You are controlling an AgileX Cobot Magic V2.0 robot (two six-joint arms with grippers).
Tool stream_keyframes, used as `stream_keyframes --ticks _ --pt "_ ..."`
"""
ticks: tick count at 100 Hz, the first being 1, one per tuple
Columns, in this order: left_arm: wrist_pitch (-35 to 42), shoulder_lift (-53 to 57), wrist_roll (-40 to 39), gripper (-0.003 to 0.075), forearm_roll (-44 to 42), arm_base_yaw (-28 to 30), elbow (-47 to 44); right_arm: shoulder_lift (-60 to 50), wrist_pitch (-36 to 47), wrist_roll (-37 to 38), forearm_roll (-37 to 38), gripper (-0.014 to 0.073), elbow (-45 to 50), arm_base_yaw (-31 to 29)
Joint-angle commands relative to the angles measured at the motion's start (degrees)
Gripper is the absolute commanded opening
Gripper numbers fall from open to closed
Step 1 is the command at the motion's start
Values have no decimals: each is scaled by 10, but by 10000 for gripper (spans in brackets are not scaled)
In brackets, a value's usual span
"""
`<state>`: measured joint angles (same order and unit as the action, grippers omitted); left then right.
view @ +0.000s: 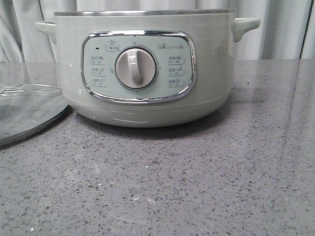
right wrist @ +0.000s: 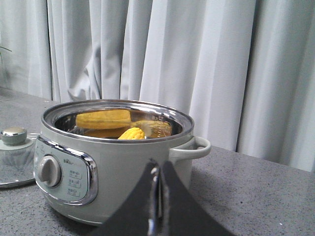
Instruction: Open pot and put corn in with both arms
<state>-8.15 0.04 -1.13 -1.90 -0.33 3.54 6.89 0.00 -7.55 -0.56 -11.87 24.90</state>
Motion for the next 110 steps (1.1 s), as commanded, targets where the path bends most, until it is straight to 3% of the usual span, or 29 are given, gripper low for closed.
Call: stream_keyframes --ticks 1,8,32,110 --pt "106 8 -4 -20 4 30 -25 6 50 -6 6 -64 -14 -1" --pt "108 21 -4 -20 10 41 -51 6 50 -6 6 -64 -14 -1" --pt "-72 20 -4 -20 19 28 -50 6 50 -6 6 -64 -14 -1" --pt "-67 20 -4 -20 8 10 -49 6 50 -6 6 -64 -14 -1"
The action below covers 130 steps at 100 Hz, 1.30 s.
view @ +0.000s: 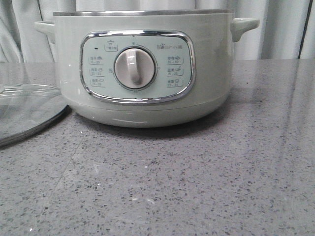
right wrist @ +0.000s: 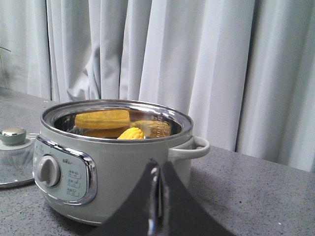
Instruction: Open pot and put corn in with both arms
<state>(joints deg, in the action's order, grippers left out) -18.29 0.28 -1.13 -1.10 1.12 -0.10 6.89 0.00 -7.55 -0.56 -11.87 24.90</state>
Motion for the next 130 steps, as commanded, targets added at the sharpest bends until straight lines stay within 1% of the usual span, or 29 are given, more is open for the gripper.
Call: stream_keyframes --ticks 1,14,21,26,40,50,51,54,59,66,83,116,130 --pt "34 17 -4 -20 0 -4 -12 6 50 -6 6 -64 -14 -1" --pt "34 17 -4 -20 0 -4 -12 5 58 -6 6 -64 -7 -5" --pt "34 17 -4 -20 0 -4 -12 5 61 -6 6 -64 3 -16" --pt "34 17 -4 -20 0 -4 -12 4 78 -6 6 -64 18 -28" --pt "34 17 -4 -20 0 -4 -12 1 175 -6 6 -64 88 -89" --pt "34 17 -4 -20 0 -4 -12 1 204 -6 6 -64 138 -161" --pt "34 17 -4 -20 0 -4 -12 1 199 -6 6 -64 138 -166" --pt "34 17 -4 -20 0 -4 -12 1 148 -6 14 -64 132 -186" --pt "34 17 -4 -20 0 -4 -12 -1 125 -6 15 -64 133 -222" --pt "34 17 -4 -20 0 -4 -12 -14 90 -6 15 -64 135 -256" --pt "34 17 -4 -20 0 -4 -12 -85 -15 -6 16 -64 135 -307" --pt "34 17 -4 -20 0 -4 -12 -88 -175 -6 14 -64 135 -312" --pt "34 17 -4 -20 0 -4 -12 -88 -178 -6 14 -64 135 -312"
